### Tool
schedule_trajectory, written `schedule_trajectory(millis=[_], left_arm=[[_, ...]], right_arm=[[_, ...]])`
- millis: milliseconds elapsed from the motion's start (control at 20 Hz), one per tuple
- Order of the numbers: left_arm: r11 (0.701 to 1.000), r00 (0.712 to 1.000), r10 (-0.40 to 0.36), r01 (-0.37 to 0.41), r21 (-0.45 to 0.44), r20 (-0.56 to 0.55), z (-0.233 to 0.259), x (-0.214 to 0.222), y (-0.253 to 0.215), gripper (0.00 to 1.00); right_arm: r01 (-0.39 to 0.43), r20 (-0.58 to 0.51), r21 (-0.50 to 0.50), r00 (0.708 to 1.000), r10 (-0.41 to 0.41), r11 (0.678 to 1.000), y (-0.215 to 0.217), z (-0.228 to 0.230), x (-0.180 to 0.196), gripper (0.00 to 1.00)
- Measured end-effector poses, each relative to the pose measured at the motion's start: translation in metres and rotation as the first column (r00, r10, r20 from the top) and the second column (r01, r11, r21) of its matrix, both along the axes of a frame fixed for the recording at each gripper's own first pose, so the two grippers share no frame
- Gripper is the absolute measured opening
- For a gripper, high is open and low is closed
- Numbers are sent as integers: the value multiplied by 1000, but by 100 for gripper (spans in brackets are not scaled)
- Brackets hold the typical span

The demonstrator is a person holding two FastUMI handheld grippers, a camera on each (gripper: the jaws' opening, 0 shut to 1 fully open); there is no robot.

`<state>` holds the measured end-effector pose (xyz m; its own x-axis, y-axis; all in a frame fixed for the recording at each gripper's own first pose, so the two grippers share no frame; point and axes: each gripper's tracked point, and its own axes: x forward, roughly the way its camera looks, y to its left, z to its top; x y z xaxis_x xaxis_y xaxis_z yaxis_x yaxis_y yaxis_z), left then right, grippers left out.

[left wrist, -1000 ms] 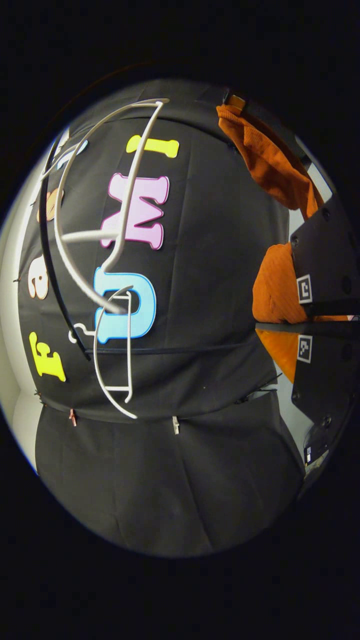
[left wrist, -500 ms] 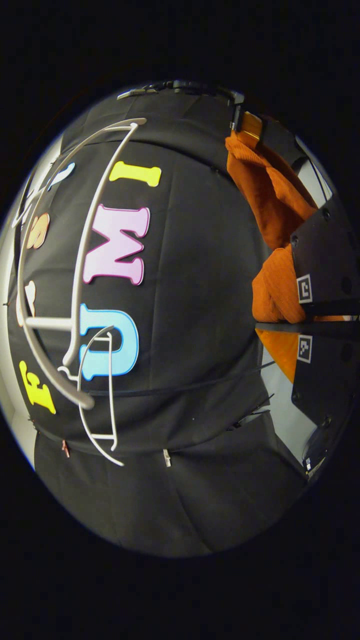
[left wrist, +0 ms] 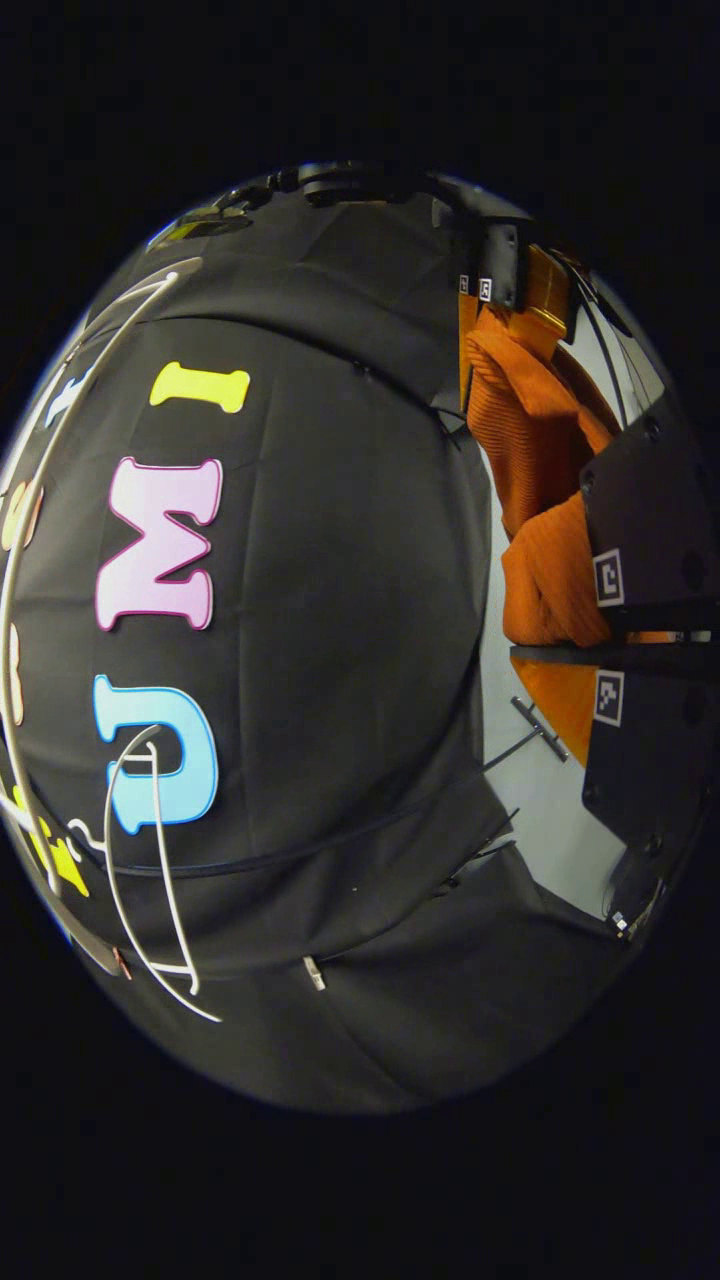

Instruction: Grasp the clothes on the hanger with both hands and then place them into the laundry hamper below.

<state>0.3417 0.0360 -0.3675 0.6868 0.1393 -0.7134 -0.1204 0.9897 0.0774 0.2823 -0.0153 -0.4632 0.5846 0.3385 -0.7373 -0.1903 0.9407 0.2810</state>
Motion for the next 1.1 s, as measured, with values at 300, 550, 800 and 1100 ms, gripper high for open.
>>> schedule_trajectory(millis=[300, 550, 800, 1100], left_arm=[[978, 971, -123, 83, -192, -207, -43, -35, -37, 55], [991, 971, -107, 88, -97, -215, -45, -38, -14, 96], [992, 977, -95, 77, -100, -190, -36, -46, -1, 96], [991, 986, -89, 74, -112, -141, -19, -58, 5, 96]], right_arm=[[-91, -104, -92, 991, 82, 992, -12, -24, -26, 61], [-63, -85, -88, 995, 56, 994, -21, -14, -20, 94], [-65, -91, -94, 994, 57, 993, -21, -13, -25, 96], [-56, -74, -97, 996, 49, 994, -11, 1, -35, 97]])
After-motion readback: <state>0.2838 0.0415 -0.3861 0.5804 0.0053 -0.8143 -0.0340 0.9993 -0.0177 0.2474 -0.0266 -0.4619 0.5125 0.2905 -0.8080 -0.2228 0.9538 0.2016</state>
